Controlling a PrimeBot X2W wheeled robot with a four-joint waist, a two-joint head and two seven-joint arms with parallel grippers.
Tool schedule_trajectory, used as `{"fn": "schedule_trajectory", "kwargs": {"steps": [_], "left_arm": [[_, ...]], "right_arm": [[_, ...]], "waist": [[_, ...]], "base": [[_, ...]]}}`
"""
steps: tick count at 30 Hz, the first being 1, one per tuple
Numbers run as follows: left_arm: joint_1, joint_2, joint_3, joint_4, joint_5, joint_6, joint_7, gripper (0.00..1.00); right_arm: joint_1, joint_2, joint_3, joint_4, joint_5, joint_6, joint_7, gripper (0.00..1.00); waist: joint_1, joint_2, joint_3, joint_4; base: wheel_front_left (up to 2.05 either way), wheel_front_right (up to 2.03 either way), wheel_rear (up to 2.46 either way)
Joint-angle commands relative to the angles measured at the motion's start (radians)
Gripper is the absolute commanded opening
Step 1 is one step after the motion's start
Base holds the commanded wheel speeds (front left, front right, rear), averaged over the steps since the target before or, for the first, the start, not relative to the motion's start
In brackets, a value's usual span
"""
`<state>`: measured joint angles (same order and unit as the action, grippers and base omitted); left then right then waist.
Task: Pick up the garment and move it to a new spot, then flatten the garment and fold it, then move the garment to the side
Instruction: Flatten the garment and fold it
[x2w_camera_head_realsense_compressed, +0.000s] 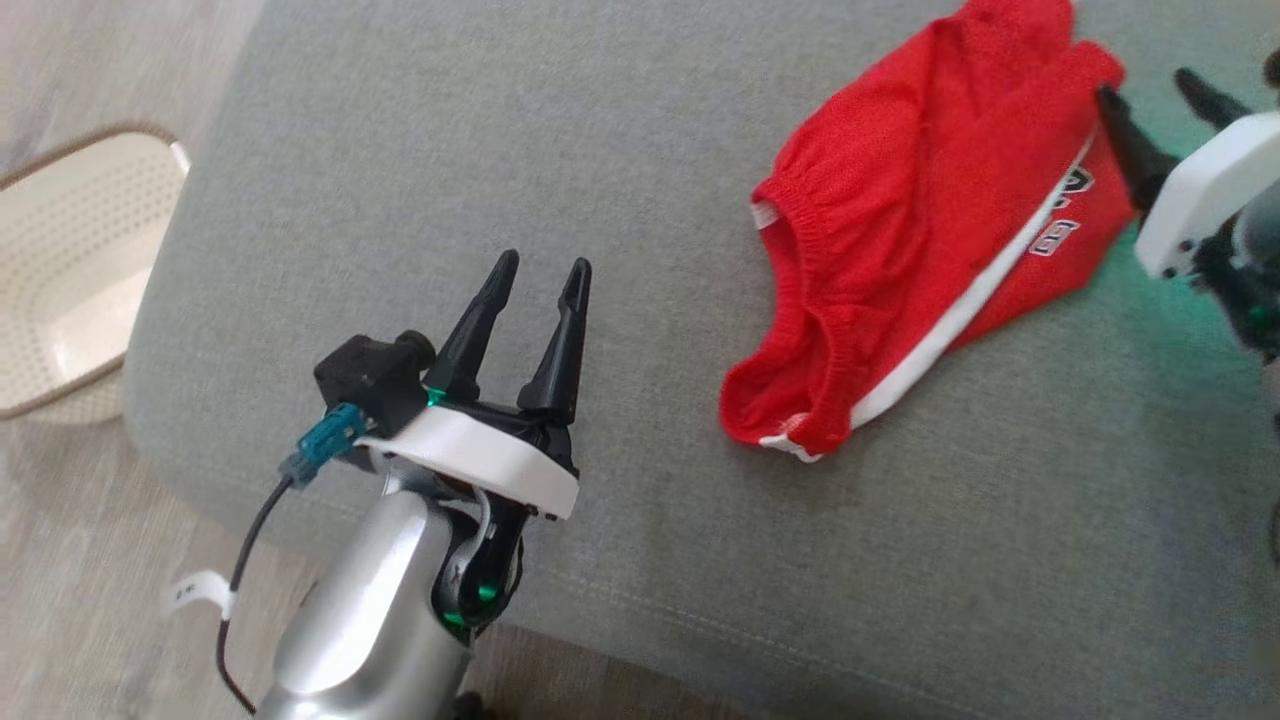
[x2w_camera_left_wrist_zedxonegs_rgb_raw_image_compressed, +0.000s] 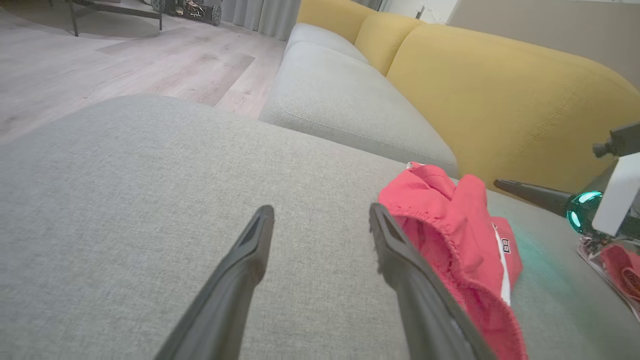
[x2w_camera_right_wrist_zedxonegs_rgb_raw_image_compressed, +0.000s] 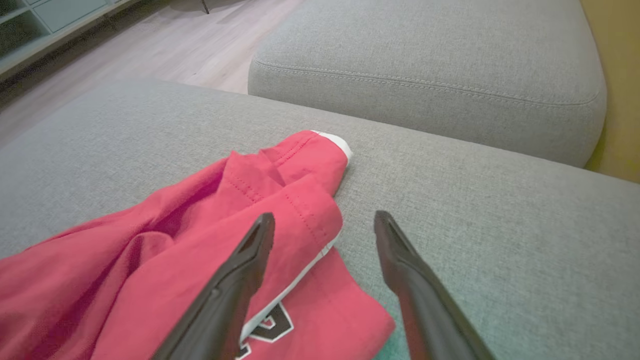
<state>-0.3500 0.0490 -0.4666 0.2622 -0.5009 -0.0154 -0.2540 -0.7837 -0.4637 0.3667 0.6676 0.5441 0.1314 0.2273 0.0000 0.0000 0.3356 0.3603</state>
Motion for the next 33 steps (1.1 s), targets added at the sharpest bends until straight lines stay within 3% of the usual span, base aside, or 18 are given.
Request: {"fn": "schedule_trajectory", "kwargs": {"steps": [1,10,11,12,22,33], "left_arm": [[-0.002,0.004,0.044,-0.025,0.013,-0.01,-0.008,1.0],[-0.012,0.002,0.02,-0.041,-0.023,-0.007,-0.008,1.0],[-0.014,0.001,0.017,-0.043,-0.026,-0.005,-0.008,1.0],[-0.017,0.001,0.015,-0.043,-0.03,-0.002,-0.008,1.0],[-0.012,0.001,0.036,-0.015,-0.022,0.0,-0.008,1.0],[0.021,0.001,0.066,0.003,0.0,-0.011,-0.008,1.0]], "right_arm": [[-0.037,-0.032,0.03,-0.013,0.024,-0.001,0.003,1.0],[-0.125,-0.081,0.162,0.047,0.153,-0.001,0.016,1.0],[-0.134,-0.085,0.175,0.049,0.166,-0.001,0.017,0.39],[-0.143,-0.091,0.188,0.051,0.171,-0.001,0.012,0.0],[-0.166,-0.114,0.289,0.054,0.253,-0.001,-0.024,0.0],[-0.082,-0.178,0.35,-0.029,0.326,-0.001,0.092,0.0]], "waist": [[0.0,0.0,0.023,0.021],[0.0,0.0,0.054,0.039],[0.0,0.0,0.056,0.039],[0.0,0.0,0.058,0.038],[0.0,0.0,0.003,-0.036],[0.0,0.0,-0.114,-0.184]], "base": [[0.0,0.0,0.0],[0.0,0.0,0.0],[0.0,0.0,0.0],[0.0,0.0,0.0],[0.0,0.0,0.0],[0.0,0.0,0.0]]}}
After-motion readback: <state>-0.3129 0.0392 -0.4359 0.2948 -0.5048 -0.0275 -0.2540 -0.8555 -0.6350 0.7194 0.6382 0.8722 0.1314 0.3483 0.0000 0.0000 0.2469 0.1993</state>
